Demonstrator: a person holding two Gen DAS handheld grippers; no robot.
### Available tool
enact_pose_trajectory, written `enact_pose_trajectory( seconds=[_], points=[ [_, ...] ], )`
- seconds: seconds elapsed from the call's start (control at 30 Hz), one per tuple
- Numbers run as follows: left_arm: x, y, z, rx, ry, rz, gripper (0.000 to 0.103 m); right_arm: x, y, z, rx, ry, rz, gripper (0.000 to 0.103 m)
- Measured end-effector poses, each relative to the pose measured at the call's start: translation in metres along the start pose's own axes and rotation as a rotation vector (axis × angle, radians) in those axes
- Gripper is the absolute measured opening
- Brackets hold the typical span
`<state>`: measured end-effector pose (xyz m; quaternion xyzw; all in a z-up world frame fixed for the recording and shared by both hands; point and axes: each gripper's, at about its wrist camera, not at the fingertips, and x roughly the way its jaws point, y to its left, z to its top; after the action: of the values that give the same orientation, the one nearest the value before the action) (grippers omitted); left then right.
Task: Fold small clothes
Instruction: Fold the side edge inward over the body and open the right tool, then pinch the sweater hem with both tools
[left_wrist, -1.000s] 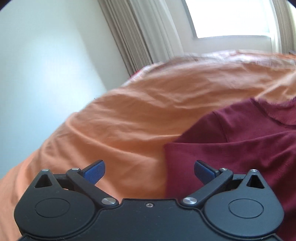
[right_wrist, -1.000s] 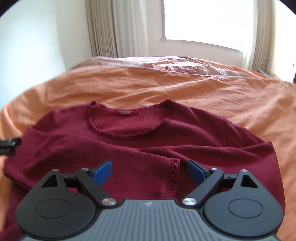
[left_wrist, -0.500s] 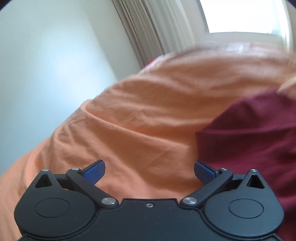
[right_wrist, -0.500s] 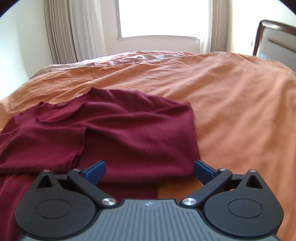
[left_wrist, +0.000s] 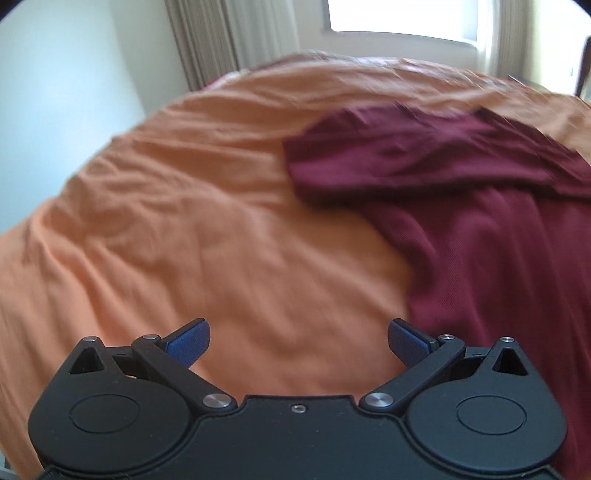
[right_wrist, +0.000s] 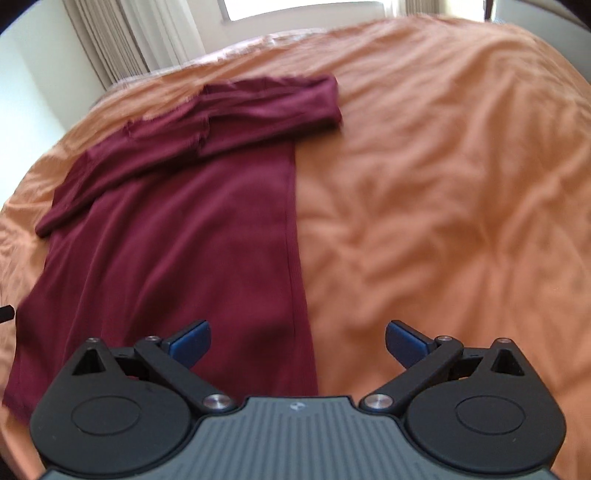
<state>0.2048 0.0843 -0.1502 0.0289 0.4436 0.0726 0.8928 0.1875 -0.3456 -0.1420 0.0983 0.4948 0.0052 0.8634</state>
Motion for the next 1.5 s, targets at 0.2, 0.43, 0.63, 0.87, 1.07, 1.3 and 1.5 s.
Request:
enact_pose_trajectory(
  seconds=[0.2, 0.43, 0.63, 0.87, 1.07, 1.3, 1.5],
  points=[
    [-0.007, -0.017, -0.033, 0.034, 0.125, -0.025, 0.102, -0.007, -0.01, -0.036, 0.1, 0.085, 0.037, 0.102],
    [-0.015, -0.029, -0.043, 0.014, 0.204, -0.058, 0.094, -0.002, -0.009, -0.038, 0.112, 0.079, -0.012, 0.072],
    [-0.02, -0.037, -0.044, -0.042, 0.245, -0.086, 0.056, -0.001, -0.011, -0.033, 0.019, 0.147, 0.073, 0.018],
    [-0.042, -0.046, -0.036, -0.125, 0.306, -0.034, 0.004, -0.032, -0.029, -0.016, -0.054, 0.146, 0.184, 0.006],
    [-0.085, -0.046, -0.04, -0.168, 0.299, -0.025, 0.004, -0.068, -0.049, -0.006, -0.083, 0.149, 0.221, 0.006],
    [-0.098, -0.057, -0.062, -0.166, 0.334, 0.002, 0.004, -0.071, -0.061, -0.021, -0.136, 0.2, 0.213, 0.006],
    [-0.082, -0.059, -0.086, -0.208, 0.353, 0.017, 0.005, -0.048, -0.068, -0.045, -0.105, 0.241, 0.2, 0.006]
  ],
)
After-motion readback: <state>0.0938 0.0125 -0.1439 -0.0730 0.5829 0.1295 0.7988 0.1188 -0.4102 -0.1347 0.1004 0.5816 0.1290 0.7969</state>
